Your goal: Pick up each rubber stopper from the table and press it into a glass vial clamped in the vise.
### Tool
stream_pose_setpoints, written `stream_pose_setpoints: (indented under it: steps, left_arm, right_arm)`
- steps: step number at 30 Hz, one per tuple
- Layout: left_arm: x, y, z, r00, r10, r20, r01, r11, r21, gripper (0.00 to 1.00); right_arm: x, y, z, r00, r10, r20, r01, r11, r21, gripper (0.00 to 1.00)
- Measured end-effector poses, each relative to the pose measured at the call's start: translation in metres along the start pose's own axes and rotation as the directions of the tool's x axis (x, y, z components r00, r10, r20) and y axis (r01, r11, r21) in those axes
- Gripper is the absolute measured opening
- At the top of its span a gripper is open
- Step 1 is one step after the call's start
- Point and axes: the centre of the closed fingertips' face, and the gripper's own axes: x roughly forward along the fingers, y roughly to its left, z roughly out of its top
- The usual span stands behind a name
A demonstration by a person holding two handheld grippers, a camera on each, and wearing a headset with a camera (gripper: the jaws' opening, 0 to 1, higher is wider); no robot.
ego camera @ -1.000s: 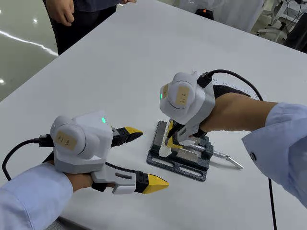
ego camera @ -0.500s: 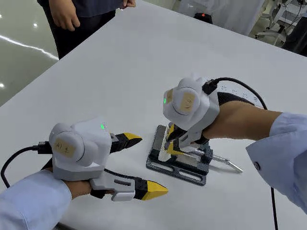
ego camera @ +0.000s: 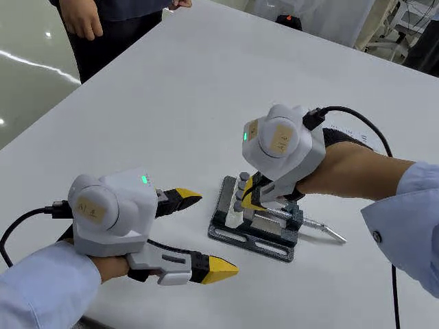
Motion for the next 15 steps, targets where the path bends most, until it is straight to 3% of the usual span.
stream_pose_setpoints:
  steps: [15]
  left_arm:
    - [-0.0006, 0.0021, 0.0002, 1.0000, 0.004, 0.005, -0.004, 1.000, -0.010, 0.73]
  right_arm:
    - [0.0068, -0.0001, -0.0009, 0.9999, 0.007, -0.013, -0.008, 1.000, -0.013, 0.00]
